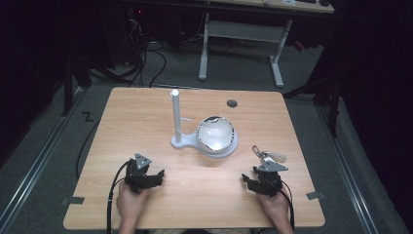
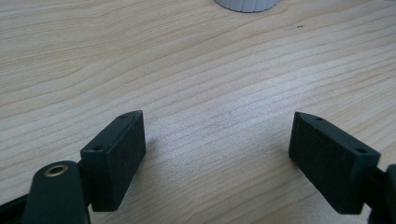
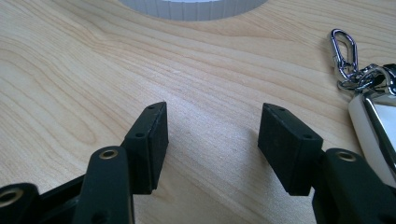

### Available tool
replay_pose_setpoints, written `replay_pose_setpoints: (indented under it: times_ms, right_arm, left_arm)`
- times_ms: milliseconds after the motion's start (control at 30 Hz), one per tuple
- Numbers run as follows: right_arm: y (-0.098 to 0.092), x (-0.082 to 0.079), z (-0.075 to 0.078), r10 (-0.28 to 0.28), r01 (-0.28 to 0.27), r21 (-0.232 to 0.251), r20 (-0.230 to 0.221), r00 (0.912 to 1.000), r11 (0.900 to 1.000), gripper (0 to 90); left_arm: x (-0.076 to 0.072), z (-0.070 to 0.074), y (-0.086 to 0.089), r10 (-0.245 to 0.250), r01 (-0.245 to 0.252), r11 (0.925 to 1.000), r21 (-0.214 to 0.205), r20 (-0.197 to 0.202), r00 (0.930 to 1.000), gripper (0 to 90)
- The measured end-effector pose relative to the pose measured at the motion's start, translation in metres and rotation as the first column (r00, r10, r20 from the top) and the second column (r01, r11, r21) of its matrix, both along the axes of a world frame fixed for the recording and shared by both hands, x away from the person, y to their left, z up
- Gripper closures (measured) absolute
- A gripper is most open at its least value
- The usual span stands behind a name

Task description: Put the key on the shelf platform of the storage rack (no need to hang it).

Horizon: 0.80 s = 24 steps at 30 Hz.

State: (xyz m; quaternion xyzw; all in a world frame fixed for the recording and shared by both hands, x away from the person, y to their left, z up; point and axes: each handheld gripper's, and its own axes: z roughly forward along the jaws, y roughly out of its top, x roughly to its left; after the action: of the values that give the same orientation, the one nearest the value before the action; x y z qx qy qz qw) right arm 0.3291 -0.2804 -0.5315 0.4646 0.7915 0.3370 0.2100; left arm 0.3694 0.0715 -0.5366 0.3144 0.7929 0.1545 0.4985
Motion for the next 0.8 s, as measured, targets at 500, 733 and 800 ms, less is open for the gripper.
replay_pose_setpoints:
  times_ms: [500, 733, 800]
  right_arm:
    - [0.0002, 0.0, -0.0001, -0.001, 0.001, 0.004, -0.002, 1.0, 1.0, 43.0]
    - [0.0007, -0.0002, -0.0001, -0.002, 0.002, 0.002, -0.001, 1.0, 1.0, 42.2]
    - [0.0007, -0.0002, -0.0001, -0.003, 0.003, 0.002, -0.002, 1.0, 1.0, 42.1]
  left_arm:
    - [0.0001, -0.0003, 0.0004, -0.005, 0.005, 1.0, 0.006, 0.004, 1.0, 19.1]
    - [0.0004, -0.0003, 0.0007, -0.006, 0.006, 1.0, 0.006, 0.005, 1.0, 19.3]
    - [0.0004, -0.0003, 0.0007, -0.006, 0.006, 1.0, 0.006, 0.005, 1.0, 19.4]
